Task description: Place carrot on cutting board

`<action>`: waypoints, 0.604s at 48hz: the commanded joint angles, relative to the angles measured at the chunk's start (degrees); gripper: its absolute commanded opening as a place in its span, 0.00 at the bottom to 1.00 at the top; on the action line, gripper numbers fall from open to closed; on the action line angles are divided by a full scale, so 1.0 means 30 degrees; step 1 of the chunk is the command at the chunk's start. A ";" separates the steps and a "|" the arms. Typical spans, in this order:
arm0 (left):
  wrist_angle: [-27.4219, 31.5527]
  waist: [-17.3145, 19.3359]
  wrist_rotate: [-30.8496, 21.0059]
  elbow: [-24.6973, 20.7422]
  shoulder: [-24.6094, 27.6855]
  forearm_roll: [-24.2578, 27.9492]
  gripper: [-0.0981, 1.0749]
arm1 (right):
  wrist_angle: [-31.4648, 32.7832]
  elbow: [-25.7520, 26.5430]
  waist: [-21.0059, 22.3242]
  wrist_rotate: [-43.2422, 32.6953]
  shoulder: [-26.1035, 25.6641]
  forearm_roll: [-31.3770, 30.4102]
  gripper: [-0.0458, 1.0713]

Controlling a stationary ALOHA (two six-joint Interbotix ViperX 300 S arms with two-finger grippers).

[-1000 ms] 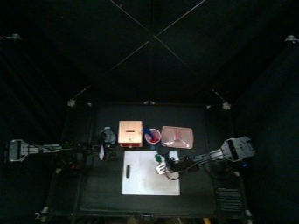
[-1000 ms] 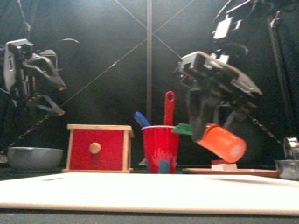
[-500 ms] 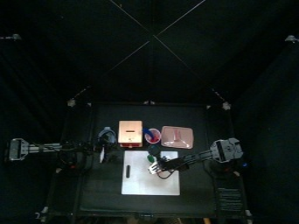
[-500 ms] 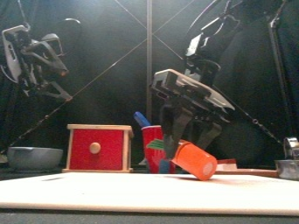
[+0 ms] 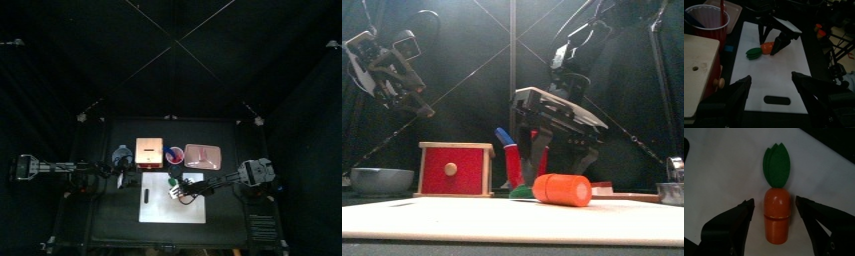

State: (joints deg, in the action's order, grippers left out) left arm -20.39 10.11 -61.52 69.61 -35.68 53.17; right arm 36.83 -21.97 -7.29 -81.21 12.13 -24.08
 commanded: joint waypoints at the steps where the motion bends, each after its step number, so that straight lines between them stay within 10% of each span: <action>1: -0.0791 -0.0029 0.1025 0.0000 0.0000 -0.1172 0.92 | 0.0088 0.0439 -0.0059 0.0029 -0.1553 -0.0996 0.92; 29: -0.3662 -0.0029 0.8291 0.1260 0.0000 -0.7529 0.92 | 0.0088 -0.0205 -0.1523 -0.0234 -0.3662 -0.6592 0.92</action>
State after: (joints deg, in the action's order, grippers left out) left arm -30.85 10.11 -37.35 74.09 -35.77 31.38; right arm 37.27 -22.94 -11.60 -81.83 3.96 -42.63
